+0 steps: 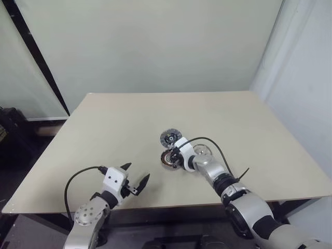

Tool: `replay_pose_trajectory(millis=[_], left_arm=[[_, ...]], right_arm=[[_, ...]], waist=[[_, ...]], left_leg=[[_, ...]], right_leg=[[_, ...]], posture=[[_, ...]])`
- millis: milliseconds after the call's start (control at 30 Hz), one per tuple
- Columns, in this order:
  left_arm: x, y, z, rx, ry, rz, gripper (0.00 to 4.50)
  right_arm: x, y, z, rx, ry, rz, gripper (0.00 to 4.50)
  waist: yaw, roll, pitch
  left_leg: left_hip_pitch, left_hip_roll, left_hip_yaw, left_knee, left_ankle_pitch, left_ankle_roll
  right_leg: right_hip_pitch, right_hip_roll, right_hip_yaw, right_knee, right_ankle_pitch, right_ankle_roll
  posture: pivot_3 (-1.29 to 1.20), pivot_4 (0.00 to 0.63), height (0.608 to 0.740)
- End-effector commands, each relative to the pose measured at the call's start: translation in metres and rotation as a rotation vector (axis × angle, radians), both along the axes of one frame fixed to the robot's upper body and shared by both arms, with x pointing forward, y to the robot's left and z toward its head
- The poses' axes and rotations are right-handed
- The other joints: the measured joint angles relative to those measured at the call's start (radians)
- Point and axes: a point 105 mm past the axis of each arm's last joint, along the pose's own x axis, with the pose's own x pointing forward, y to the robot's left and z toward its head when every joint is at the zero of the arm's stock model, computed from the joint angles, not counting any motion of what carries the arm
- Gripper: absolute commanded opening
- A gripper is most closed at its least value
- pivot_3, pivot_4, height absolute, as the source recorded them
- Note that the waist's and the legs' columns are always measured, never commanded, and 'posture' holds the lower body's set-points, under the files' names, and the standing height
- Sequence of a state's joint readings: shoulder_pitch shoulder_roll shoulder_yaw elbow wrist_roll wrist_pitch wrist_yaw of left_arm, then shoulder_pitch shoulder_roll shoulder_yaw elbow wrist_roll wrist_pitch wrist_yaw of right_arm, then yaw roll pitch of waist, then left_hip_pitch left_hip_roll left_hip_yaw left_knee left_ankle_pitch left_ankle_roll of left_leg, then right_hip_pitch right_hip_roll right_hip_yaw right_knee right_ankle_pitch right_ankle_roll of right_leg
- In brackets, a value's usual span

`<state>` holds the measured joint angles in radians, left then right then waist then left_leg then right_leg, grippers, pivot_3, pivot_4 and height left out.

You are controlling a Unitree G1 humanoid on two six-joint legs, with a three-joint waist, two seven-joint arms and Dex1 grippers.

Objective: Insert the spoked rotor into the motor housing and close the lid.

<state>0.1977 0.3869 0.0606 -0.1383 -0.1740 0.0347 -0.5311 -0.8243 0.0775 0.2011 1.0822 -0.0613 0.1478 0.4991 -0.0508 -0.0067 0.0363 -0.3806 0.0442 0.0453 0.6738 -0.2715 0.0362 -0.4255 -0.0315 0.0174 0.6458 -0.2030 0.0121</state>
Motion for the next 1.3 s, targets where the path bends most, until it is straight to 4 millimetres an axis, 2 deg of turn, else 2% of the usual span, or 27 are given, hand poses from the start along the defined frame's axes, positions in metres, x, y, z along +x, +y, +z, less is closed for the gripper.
replay_pose_trajectory(millis=[33,100,267,400,467,500,533,667,833,867,1100,1300], left_arm=[[0.005,-0.001,0.018,0.008,-0.071,-0.005,4.5],[0.005,-0.001,0.018,0.008,-0.072,-0.005,4.5],[0.006,-0.001,0.018,0.008,-0.073,-0.006,4.5],[0.006,-0.001,0.018,0.007,-0.075,-0.006,4.5],[0.006,-0.001,0.018,0.007,-0.074,-0.006,4.5],[0.006,-0.001,0.018,0.006,-0.073,-0.006,4.5],[0.006,-0.001,0.018,0.007,-0.072,-0.006,4.5],[0.007,-0.002,0.018,0.008,-0.072,-0.012,4.5],[0.007,-0.005,0.021,0.005,-0.082,-0.022,4.5],[0.007,-0.005,0.021,0.005,-0.083,-0.022,4.5],[0.004,-0.005,0.022,0.006,-0.084,-0.017,4.5],[0.004,-0.005,0.02,0.005,-0.08,-0.016,4.5]], right_arm=[[0.006,0.003,0.01,-0.002,-0.035,0.006,0.81],[0.006,0.002,0.01,-0.003,-0.031,0.005,0.81],[0.007,0.003,0.013,0.027,-0.019,-0.004,2.45],[0.009,0.008,0.03,0.103,-0.033,-0.005,3.85],[0.009,0.01,0.037,0.135,-0.042,0.001,3.85],[0.009,0.01,0.04,0.144,-0.048,0.0,3.75],[0.008,0.01,0.041,0.146,-0.054,0.004,3.46],[0.01,0.011,0.043,0.134,-0.093,-0.028,2.09],[0.01,0.012,0.029,0.067,-0.097,-0.08,0.28],[0.01,0.011,0.024,0.052,-0.091,-0.095,0.05],[0.004,0.006,0.0,-0.036,-0.055,-0.104,0.05],[0.011,0.009,0.02,0.074,-0.075,-0.116,0.05]], waist=[[0.0,0.0,0.0],[0.0,0.0,0.0],[0.0,0.0,0.0],[0.0,0.0,0.0],[0.0,0.0,0.0],[0.0,0.0,0.0],[0.0,0.0,0.0],[0.0,0.0,0.0],[0.0,0.0,0.0],[0.0,0.0,0.0],[0.0,0.0,0.0],[0.0,0.0,0.0]], left_leg=[[0.0,0.0,0.0,0.0,0.0,0.0],[0.0,0.0,0.0,0.0,0.0,0.0],[0.0,0.0,0.0,0.0,0.0,0.0],[0.0,0.0,0.0,0.0,0.0,0.0],[0.0,0.0,0.0,0.0,0.0,0.0],[-0.001,0.0,0.0,0.0,0.0,0.0],[-0.001,0.0,-0.001,0.0,0.0,0.0],[0.0,0.0,0.0,-0.001,0.0,0.0],[0.0,0.0,0.0,-0.001,0.0,0.0],[0.0,0.0,0.0,-0.001,0.0,0.0],[0.001,0.0,0.0,-0.001,0.0,0.0],[0.002,0.0,-0.001,-0.001,0.0,0.0]], right_leg=[[0.0,0.0,0.0,0.0,0.0,0.0],[0.0,0.0,0.0,0.0,0.0,0.0],[0.0,0.0,0.0,0.0,0.0,0.0],[0.0,0.0,0.0,0.0,0.0,0.0],[0.0,0.0,0.0,0.0,0.0,0.0],[-0.001,0.0,0.0,0.0,0.0,0.0],[-0.001,0.0,0.0,0.0,0.0,0.0],[-0.001,0.0,0.0,0.0,0.0,0.0],[-0.001,0.0,0.0,0.0,0.0,0.0],[-0.001,0.0,0.0,0.0,0.0,0.0],[0.001,0.0,0.0,0.0,0.0,0.0],[0.001,-0.001,0.0,0.0,-0.001,-0.002]], posture=[[0.0,0.0,0.74],[0.0,0.0,0.74],[0.0,0.0,0.74],[0.0,0.0,0.74],[0.0,0.0,0.74],[0.0,0.0,0.74],[0.0,0.0,0.74],[0.0,0.0,0.74],[0.0,0.0,0.74],[0.0,0.0,0.74],[0.0,0.0,0.74],[0.0,0.0,0.74]])
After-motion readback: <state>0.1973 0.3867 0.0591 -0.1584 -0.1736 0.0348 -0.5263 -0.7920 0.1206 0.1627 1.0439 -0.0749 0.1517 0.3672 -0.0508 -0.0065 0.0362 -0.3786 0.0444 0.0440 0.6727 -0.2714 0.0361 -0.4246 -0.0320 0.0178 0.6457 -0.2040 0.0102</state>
